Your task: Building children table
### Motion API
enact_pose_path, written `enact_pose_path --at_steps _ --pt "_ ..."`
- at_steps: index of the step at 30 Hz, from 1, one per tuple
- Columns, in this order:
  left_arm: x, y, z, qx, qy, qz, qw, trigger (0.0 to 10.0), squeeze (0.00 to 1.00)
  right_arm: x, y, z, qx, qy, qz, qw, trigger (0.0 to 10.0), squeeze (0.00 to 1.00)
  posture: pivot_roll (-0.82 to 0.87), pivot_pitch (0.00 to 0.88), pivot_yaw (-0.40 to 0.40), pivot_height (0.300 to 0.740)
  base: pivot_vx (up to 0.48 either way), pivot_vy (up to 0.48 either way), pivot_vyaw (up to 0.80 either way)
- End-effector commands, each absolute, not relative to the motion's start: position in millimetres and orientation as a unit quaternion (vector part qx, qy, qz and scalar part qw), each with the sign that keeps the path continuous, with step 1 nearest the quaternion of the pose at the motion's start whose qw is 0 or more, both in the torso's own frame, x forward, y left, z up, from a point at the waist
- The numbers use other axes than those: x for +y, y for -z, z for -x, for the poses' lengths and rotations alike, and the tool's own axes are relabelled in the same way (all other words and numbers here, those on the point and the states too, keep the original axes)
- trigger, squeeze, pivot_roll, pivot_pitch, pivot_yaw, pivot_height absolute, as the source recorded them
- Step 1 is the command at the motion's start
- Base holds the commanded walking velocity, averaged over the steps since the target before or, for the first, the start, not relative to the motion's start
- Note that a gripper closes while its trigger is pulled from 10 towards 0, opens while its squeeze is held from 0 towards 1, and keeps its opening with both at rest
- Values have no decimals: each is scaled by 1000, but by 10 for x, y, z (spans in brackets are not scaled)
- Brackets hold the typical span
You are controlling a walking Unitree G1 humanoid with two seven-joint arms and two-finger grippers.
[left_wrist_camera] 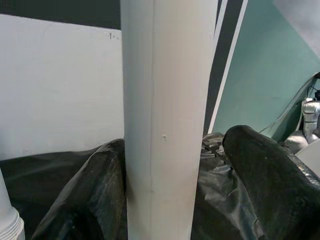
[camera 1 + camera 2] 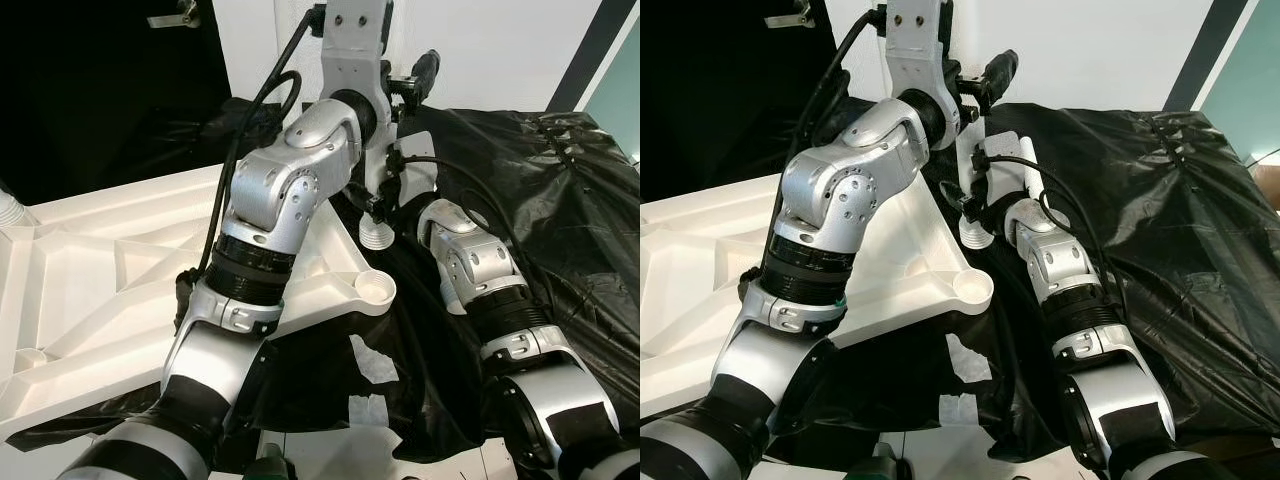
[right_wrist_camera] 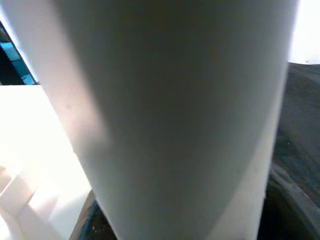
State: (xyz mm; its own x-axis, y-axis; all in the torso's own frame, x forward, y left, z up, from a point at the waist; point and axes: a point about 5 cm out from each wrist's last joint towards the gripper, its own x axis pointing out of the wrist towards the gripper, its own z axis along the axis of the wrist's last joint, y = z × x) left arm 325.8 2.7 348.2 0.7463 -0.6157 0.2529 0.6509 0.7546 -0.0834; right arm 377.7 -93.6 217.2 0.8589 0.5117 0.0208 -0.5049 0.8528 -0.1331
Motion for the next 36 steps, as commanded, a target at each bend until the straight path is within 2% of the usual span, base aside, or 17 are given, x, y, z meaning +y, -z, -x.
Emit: enact_pose_path --at_steps 1,13,19,28,31,36 --pt "25 -3495 -3168 -118 419 88 896 10000 0 -951 -2204 -3806 -32 -254 49 965 10000 0 108 28 5 740 0 0 0" --pt "264 -3235 -3138 -107 398 52 910 10000 0 -1005 -2167 -3778 -54 -247 52 966 10000 0 111 27 3 740 0 0 0" --pt "539 -2889 -3061 -92 361 5 928 10000 0 -1054 -2112 -3671 -62 -274 32 959 10000 0 114 33 3 740 0 0 0" --pt "743 -2702 -2968 -96 330 -41 938 10000 0 -1034 -2066 -3558 -67 -304 19 950 10000 0 120 36 1 740 0 0 0" --pt "883 -2567 -2863 -91 331 -69 937 10000 0 -984 -2067 -3428 -80 -351 22 933 10000 0 126 39 -3 740 0 0 0" --pt "921 -2407 -2737 -63 357 -87 928 10000 0 -999 -2070 -3351 -78 -382 20 921 10000 0 130 46 -9 740 0 0 0"
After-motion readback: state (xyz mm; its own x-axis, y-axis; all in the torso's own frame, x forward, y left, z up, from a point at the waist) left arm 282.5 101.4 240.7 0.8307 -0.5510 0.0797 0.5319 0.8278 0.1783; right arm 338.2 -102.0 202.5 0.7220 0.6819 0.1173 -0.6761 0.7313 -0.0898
